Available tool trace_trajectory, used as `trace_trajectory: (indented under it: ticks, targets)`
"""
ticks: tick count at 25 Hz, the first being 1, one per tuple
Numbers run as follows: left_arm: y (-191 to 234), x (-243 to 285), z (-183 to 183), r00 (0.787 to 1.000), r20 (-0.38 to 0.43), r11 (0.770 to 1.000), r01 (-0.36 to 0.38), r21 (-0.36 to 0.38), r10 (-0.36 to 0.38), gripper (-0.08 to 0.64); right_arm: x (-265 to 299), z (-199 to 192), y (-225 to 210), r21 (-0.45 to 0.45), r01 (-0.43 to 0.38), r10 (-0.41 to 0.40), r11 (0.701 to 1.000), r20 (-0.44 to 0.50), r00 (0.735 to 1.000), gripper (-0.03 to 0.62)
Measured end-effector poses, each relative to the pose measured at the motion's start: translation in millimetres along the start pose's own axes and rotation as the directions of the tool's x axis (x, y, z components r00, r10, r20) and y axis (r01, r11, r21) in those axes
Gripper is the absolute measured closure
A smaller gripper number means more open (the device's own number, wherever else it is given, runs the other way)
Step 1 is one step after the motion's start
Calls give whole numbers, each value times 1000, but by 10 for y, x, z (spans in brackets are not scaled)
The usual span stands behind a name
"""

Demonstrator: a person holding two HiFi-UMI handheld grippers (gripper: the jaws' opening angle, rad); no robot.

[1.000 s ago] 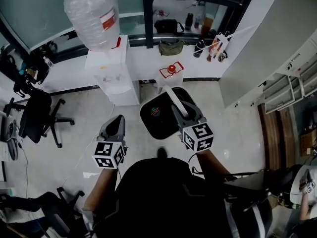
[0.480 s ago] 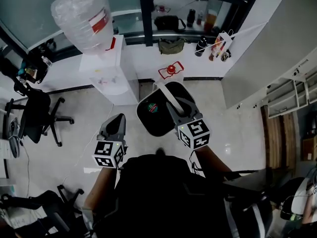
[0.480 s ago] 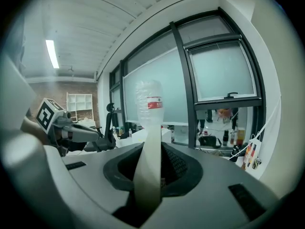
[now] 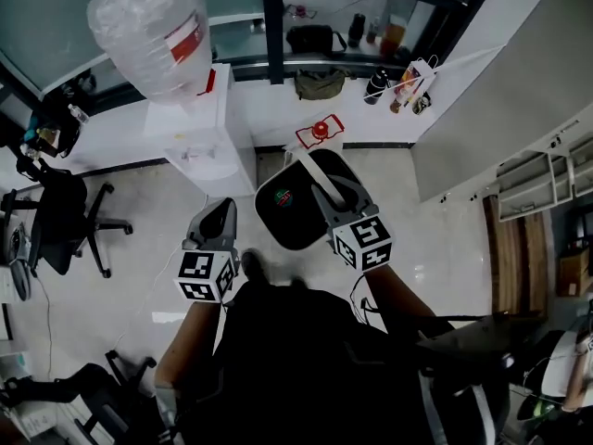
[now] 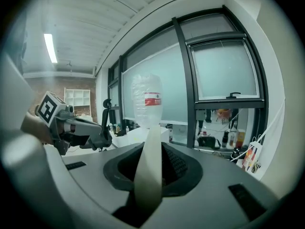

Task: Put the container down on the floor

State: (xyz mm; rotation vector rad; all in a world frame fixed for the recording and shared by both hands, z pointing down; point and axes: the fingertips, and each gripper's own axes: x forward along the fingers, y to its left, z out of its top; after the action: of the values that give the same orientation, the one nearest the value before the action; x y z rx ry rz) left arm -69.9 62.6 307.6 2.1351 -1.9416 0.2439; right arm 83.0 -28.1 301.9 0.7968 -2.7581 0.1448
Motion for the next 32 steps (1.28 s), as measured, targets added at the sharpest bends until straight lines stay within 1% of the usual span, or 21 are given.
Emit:
trace_trajectory:
  ticks: [7,11,18,22,27,32]
  targets:
    - [416,309,-36,998,-22,998,51,-41,-52,549,459,13,18,-12,12,-12,1000,-17,1000,508]
    - [642,486,-131,996,-48,996,72,-55,-75,548,718,-102,28,-20,23,-24,1000,-70,997,508]
    - [962,827,-228,987,-74,989,138,-57,-142,548,1201,-264,33,-15,28,-29,1000,-93,995,508]
    - [1131,1113,-346,980,-93,983,165,-86,-173,548,1487,-371,-23,-15,29,-31,999,-100,995,508]
    - [1218,1389,-601,967,-150,978,202,-50,-207,548,1741,-710,-118,8,48,-46,999,-145,988,508]
    - [1158,1619,-877,962,-183,979,197,-46,-202,548,1937,-1065,-213,32,7,-2,999,-165,986,508]
